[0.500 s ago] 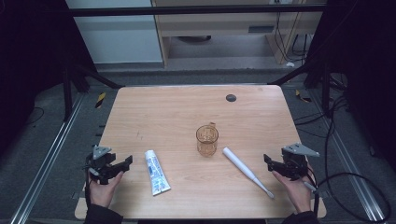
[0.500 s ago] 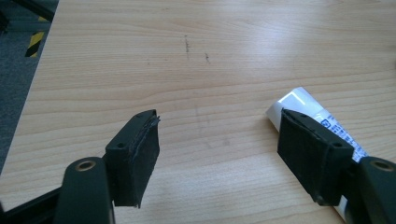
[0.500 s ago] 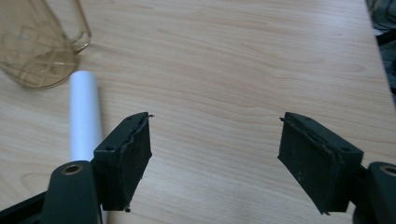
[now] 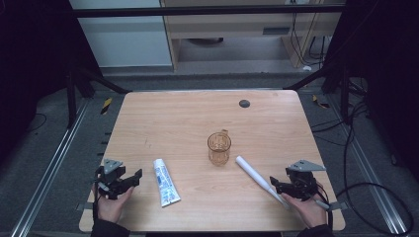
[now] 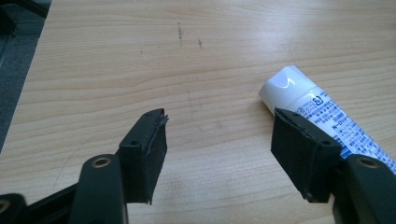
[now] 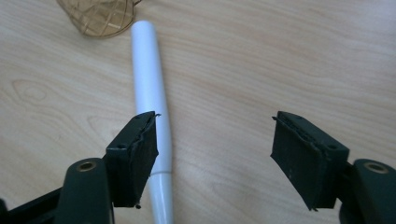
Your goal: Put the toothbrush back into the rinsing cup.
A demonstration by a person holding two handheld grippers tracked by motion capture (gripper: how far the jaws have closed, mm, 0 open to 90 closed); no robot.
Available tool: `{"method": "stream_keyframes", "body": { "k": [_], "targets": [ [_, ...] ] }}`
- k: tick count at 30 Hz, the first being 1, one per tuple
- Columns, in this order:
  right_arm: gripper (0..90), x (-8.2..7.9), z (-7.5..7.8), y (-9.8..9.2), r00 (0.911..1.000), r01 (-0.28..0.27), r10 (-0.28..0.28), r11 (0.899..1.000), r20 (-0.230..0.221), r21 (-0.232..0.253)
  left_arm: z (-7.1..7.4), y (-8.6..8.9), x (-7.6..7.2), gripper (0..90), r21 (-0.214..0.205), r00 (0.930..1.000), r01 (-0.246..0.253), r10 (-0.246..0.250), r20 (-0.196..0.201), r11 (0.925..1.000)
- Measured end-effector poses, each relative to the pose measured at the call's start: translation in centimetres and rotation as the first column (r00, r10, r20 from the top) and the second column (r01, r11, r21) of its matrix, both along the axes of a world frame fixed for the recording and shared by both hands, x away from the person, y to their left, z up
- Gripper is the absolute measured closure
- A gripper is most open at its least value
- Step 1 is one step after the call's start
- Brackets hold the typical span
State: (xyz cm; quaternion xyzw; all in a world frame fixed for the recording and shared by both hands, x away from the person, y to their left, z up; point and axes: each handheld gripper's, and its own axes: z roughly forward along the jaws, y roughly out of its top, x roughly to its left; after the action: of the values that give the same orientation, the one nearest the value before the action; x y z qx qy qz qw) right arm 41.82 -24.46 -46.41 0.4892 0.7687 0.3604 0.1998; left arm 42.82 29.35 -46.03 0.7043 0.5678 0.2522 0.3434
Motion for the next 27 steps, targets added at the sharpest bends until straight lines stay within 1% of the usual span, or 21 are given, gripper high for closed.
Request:
{"method": "stream_keyframes", "body": {
  "k": [2,4,7,11,14,15,16,17,18,19,20,22,23,25,27],
  "targets": [
    [34.4,-0.3,-0.1,0.1,0.9997,-0.016,0.017,1.000,-0.017,0.006,-0.1,-0.1,-0.1,35.6,0.004,1.0000,-0.001,0.001,0.000,1.0000],
    [36.6,-0.5,-0.3,0.3,0.9989,-0.029,0.029,1.000,-0.038,-0.001,-0.2,0.0,-0.2,37.7,0.004,1.0000,0.000,0.000,0.001,1.0000],
    [40.7,-0.8,-0.5,0.6,0.9976,-0.053,0.053,0.998,-0.045,-0.016,-0.3,0.0,-0.3,40.8,0.006,1.0000,-0.003,0.003,0.002,1.0000],
    [45.7,-1.4,-0.7,0.9,0.9955,-0.071,0.070,0.997,-0.065,-0.010,-0.5,-0.1,-0.3,45.7,0.023,1.0000,0.000,0.000,0.001,0.9997],
    [52.6,-1.8,-0.8,1.1,0.9922,-0.095,0.093,0.995,-0.083,-0.015,-0.5,-0.4,-0.2,48.7,0.034,1.0000,0.005,-0.005,0.000,0.9994],
    [54.9,-1.8,-0.9,1.1,0.9912,-0.101,0.098,0.995,-0.089,-0.025,-0.5,-0.4,-0.2,49.5,0.037,1.0000,0.007,-0.007,0.000,0.9993],
    [54.9,-1.8,-0.9,1.1,0.9912,-0.101,0.098,0.995,-0.089,-0.025,-0.5,-0.4,-0.2,50.3,0.037,1.0000,0.007,-0.007,0.000,0.9993],
    [59.5,-1.9,-1.0,1.2,0.9898,-0.109,0.106,0.994,-0.095,-0.022,-0.5,-0.4,-0.2,51.0,0.035,1.0000,0.009,-0.009,-0.001,0.9993],
    [59.5,-1.9,-1.0,1.2,0.9898,-0.109,0.106,0.994,-0.095,-0.022,-0.5,-0.4,-0.2,51.4,0.035,1.0000,0.009,-0.009,-0.001,0.9993],
    [63.5,-1.9,-1.0,1.3,0.9884,-0.116,0.112,0.993,-0.102,-0.031,-0.6,-0.4,-0.2,51.8,0.032,0.9999,0.011,-0.011,-0.003,0.9994],
    [65.0,-1.9,-1.1,1.4,0.9882,-0.119,0.114,0.992,-0.102,-0.038,-0.6,-0.4,-0.2,52.1,0.032,0.9999,0.012,-0.012,-0.005,0.9994],
    [66.3,-1.9,-1.1,1.4,0.9879,-0.117,0.113,0.992,-0.107,-0.039,-0.6,-0.4,-0.2,52.3,0.031,0.9999,0.013,-0.013,-0.007,0.9994],
    [69.3,-1.8,-1.2,1.4,0.9866,-0.125,0.119,0.991,-0.112,-0.049,-0.6,-0.4,-0.2,52.4,0.031,0.9998,0.017,-0.017,-0.008,0.9994],
    [71.4,-1.8,-1.3,1.4,0.9853,-0.127,0.121,0.991,-0.121,-0.043,-0.6,-0.5,-0.1,52.7,0.031,0.9998,0.021,-0.021,-0.007,0.9993],
    [72.7,-1.8,-1.3,1.4,0.9848,-0.126,0.119,0.991,-0.126,-0.047,-0.6,-0.5,-0.1,53.0,0.032,0.9997,0.023,-0.023,-0.008,0.9992]
  ]
}}
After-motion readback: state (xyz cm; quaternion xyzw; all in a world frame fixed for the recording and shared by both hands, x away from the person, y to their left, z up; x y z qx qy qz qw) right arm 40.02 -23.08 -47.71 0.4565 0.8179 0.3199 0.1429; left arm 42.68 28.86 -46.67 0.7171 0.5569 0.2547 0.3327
